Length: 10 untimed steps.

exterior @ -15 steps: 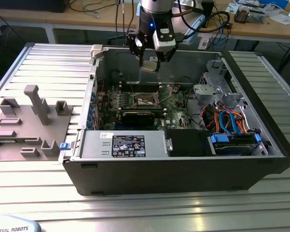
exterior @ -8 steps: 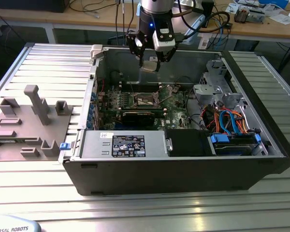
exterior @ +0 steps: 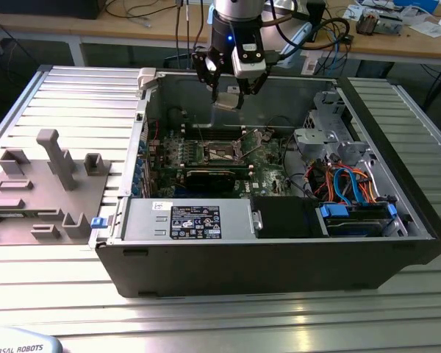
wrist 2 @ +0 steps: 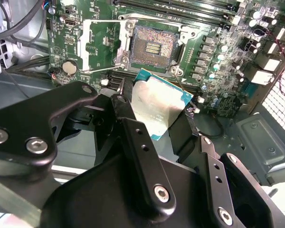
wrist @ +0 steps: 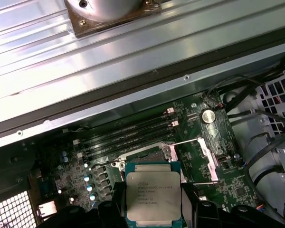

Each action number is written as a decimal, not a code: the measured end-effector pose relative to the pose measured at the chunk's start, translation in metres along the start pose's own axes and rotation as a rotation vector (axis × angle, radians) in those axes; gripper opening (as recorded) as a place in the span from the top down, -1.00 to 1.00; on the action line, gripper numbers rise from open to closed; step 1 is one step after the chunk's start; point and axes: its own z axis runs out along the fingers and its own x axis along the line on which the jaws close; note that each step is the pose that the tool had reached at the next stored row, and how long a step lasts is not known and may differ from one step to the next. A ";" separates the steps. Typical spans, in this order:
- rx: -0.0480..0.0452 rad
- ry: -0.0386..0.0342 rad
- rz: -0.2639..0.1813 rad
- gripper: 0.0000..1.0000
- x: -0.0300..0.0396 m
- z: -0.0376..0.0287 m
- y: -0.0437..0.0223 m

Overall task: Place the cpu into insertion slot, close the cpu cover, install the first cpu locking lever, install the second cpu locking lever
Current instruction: 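Place the cpu into insertion slot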

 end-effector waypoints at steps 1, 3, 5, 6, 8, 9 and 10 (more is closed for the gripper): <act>0.0000 -0.0002 0.001 -0.09 0.0000 0.0000 0.0000; 0.0000 -0.0005 0.006 -0.09 0.0000 0.0001 0.0000; -0.0001 -0.0007 0.008 -0.09 0.0000 0.0001 0.0000; -0.0002 -0.0009 0.010 -0.09 0.0000 0.0002 0.0000; -0.0002 -0.0011 0.012 -0.09 0.0000 0.0002 0.0000; -0.0002 -0.0012 0.013 -0.09 0.0000 0.0002 0.0000; -0.0002 -0.0013 0.014 -0.09 0.0000 0.0002 0.0000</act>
